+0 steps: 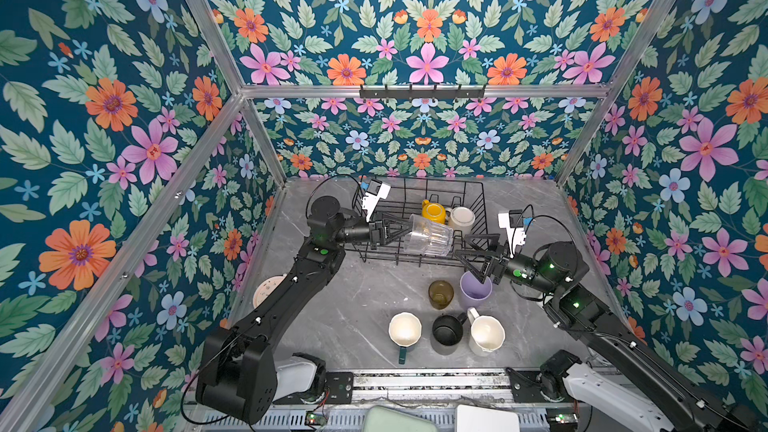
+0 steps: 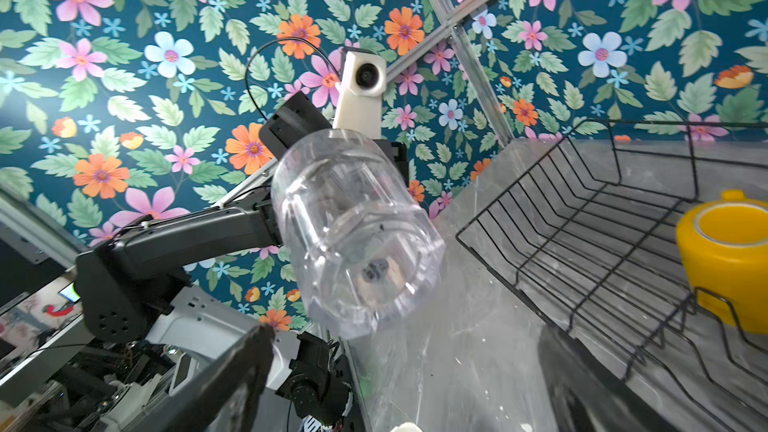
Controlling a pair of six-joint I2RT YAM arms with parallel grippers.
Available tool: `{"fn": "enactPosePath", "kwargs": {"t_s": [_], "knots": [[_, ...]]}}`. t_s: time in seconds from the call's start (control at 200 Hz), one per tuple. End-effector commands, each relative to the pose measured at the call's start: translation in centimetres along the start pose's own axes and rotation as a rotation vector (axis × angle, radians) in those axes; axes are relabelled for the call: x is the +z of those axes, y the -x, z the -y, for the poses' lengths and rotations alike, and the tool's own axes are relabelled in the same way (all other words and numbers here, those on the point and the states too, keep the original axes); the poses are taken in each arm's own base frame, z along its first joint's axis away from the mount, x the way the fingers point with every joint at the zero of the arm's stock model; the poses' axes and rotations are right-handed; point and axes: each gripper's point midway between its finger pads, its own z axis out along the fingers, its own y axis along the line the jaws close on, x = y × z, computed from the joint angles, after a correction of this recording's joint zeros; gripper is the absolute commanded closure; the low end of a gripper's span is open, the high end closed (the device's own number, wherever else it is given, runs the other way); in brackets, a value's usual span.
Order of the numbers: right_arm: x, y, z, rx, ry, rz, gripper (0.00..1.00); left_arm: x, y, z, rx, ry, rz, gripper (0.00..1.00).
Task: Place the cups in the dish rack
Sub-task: 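Raise the clear glass above the rack while the right gripper moves to meet it, then grasp the clear glass with the right gripper beside the left gripper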
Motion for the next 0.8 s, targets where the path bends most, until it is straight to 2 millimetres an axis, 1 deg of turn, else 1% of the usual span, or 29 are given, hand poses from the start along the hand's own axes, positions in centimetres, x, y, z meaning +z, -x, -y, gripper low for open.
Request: {"fn": "enactPosePath", "kwargs": {"t_s": [0.0,0.185,0.515,0.795], "knots": [[0.3,1.5,-2.7,-0.046,0.137,0.029,0.01,0.0,0.3,1.2,0.052,-0.056,-0.009,1.0],[1.2,1.6,-2.8,-0.042,0.15,0.011,0.01,0.0,0.1,1.1,0.052,-0.066,-0.012,1.0],[3.4,1.3,-1.7,-0.011,0.138,-0.028,0.01,0.0,0.1,1.6,0.055,-0.091,-0.003,1.0],[5.0,0.3,-1.7,0.022,0.163,-0.069,0.02,-0.1,0.4,2.0,0.051,-0.116,0.007,1.0]]}}
